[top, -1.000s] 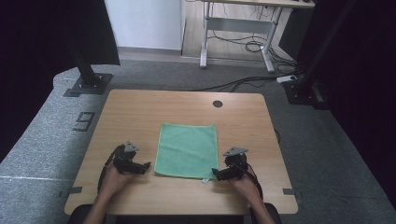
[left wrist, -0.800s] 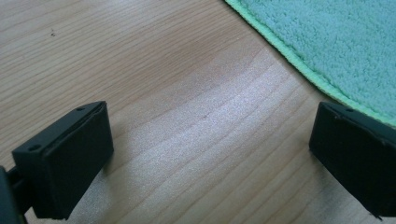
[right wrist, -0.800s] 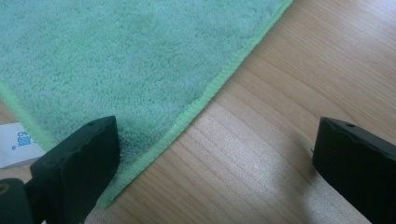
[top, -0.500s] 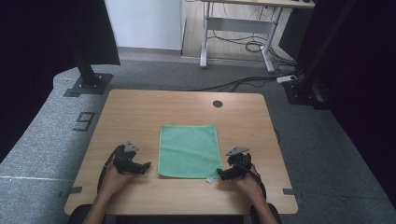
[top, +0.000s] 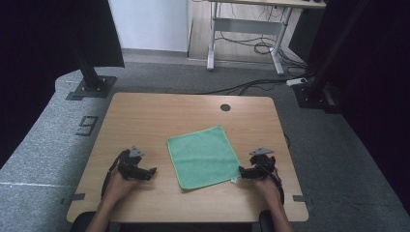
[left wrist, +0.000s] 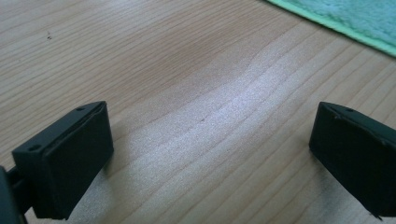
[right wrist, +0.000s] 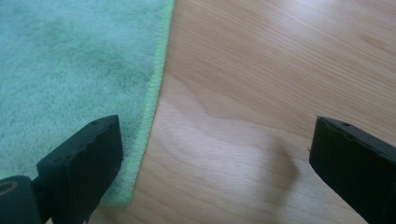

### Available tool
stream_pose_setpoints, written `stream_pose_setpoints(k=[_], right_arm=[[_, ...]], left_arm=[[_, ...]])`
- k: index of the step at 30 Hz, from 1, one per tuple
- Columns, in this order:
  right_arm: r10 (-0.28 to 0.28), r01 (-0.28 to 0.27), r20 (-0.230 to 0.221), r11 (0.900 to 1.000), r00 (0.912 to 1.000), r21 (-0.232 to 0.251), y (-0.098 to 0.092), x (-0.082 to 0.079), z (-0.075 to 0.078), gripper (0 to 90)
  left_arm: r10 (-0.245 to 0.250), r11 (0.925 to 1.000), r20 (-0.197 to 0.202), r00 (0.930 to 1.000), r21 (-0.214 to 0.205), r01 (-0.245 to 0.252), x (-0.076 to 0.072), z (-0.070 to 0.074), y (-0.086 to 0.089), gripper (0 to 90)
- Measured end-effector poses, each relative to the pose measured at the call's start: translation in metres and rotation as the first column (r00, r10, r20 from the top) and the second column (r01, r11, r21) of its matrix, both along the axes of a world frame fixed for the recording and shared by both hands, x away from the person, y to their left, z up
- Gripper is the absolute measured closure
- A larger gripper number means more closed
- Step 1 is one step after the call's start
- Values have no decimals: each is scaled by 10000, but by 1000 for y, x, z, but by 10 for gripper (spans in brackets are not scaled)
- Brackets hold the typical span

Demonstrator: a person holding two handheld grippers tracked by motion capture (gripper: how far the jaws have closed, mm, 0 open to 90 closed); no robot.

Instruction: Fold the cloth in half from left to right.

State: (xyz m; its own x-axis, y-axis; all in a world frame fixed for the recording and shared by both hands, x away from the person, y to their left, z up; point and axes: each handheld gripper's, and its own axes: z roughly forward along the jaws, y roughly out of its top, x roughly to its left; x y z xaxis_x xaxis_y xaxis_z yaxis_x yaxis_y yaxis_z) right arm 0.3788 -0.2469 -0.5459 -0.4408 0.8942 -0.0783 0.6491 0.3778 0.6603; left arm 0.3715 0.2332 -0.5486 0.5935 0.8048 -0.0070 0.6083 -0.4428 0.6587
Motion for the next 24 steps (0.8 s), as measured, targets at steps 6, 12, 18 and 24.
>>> stream_pose_setpoints(k=[6, 12, 18, 24], right_arm=[[-152, 156, -101, 9993, 9998, 349, -4, 2, -3, 14], [-215, 233, -207, 9955, 9996, 915, -10, 3, -7, 0], [-144, 146, -25, 9948, 9999, 1004, -10, 3, -9, 0], [-126, 109, 152, 9940, 9998, 1086, -10, 3, -10, 0]], left_arm=[[-33, 10000, -23, 10000, 18, 33, 3, 1, -3, 0], [-83, 10000, 7, 10000, -9, 83, 13, 7, -9, 90], [-196, 9995, 424, 9989, -230, 206, 24, 15, -17, 174], [-244, 9985, 551, 9982, -471, 271, 40, 20, -26, 252]])
